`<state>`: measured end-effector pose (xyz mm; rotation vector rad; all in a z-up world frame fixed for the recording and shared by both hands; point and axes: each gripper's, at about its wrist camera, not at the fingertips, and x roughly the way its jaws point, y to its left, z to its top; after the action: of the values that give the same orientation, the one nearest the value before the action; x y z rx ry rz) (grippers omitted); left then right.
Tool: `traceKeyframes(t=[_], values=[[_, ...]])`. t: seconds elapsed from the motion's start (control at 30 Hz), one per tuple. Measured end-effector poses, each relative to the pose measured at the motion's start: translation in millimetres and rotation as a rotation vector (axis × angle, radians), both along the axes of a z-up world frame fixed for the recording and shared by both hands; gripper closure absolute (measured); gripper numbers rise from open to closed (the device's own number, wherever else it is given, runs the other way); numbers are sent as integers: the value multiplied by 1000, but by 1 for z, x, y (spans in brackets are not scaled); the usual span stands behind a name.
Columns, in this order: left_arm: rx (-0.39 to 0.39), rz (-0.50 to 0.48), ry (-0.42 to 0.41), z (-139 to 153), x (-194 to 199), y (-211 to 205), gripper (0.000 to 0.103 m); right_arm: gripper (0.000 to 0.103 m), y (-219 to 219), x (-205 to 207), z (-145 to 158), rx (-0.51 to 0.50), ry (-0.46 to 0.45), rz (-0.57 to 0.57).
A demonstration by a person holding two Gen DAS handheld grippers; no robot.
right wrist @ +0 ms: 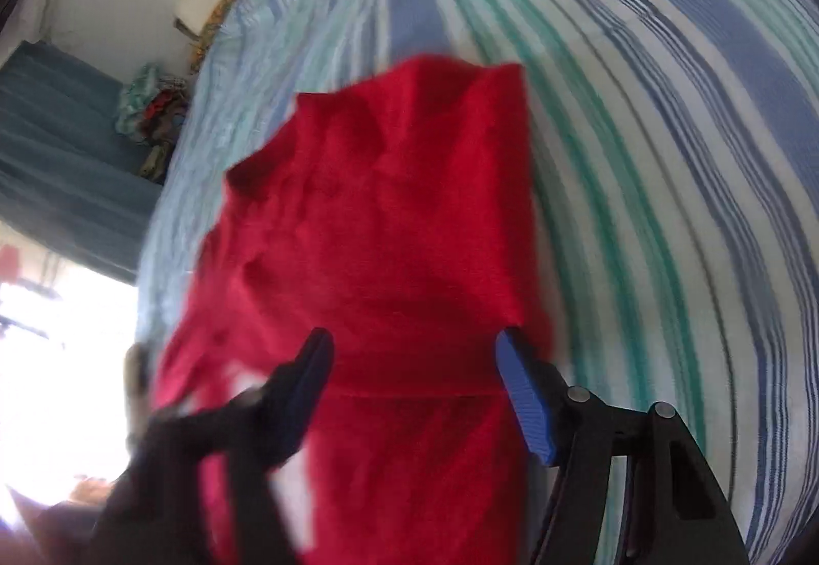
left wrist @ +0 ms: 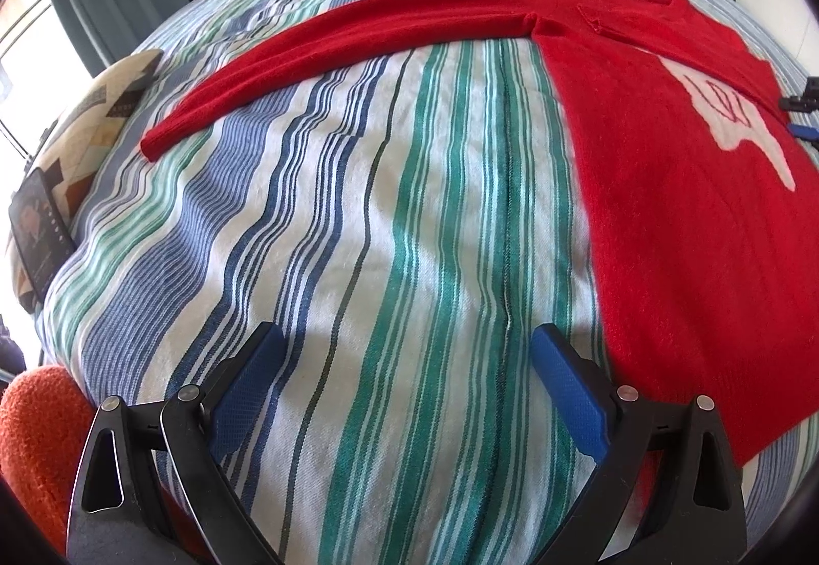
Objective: Fold small clothes
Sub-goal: 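Fold the held sleeve across the sweater body with the right tool, release, then move the left tool to the other sleeve cuff and grasp it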
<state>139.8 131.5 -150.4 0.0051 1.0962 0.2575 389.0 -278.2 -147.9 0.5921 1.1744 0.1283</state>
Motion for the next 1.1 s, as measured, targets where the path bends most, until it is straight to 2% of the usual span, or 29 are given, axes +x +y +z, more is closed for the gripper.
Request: traceKeyframes(t=[0.03, 0.07, 0.13, 0.23, 0.3, 0.33, 0.43, 0.57, 0.67, 0.77, 0.8, 0.87, 0.93, 1.1], values=[[-4, 1, 0, 0, 0, 0, 5, 70, -8, -4, -5, -1, -2, -40], [-7, 3, 0, 0, 0, 1, 5, 69, -16, -9, -2, -12, -14, -77], [-9, 4, 4, 0, 1, 2, 5, 59, -22, -20, 17, -120, -42, -107], [-11, 6, 6, -1, 2, 3, 4, 58, -14, -44, 54, -150, -130, 10], [-14, 8, 8, -1, 3, 3, 4, 54, 1, -70, 72, -134, -159, 128], [-17, 9, 9, 0, 2, 3, 4, 48, 11, -85, 76, -116, -162, 194], [-32, 14, 13, -1, 3, 6, 4, 46, 43, -140, 71, -97, -130, 341], [-49, 22, 17, -3, 4, 9, 2, 46, 68, -215, 35, -163, -8, 412], [-46, 27, 19, -5, 5, 10, 1, 46, 68, -264, 23, -234, 3, 375], [-33, 31, 16, -6, 5, 9, 1, 44, 65, -294, 38, -321, -87, 276], [-30, 31, 15, -6, 5, 9, 1, 43, 66, -296, 47, -363, -130, 244], [-29, 32, 14, -6, 4, 8, 0, 33, 63, -304, 65, -426, -222, 178], [-29, 29, 13, -6, 4, 8, 0, 25, 60, -305, 77, -453, -279, 119], [-28, 24, 1, -7, 0, 6, 0, 25, 64, -299, 72, -465, -258, 123]])
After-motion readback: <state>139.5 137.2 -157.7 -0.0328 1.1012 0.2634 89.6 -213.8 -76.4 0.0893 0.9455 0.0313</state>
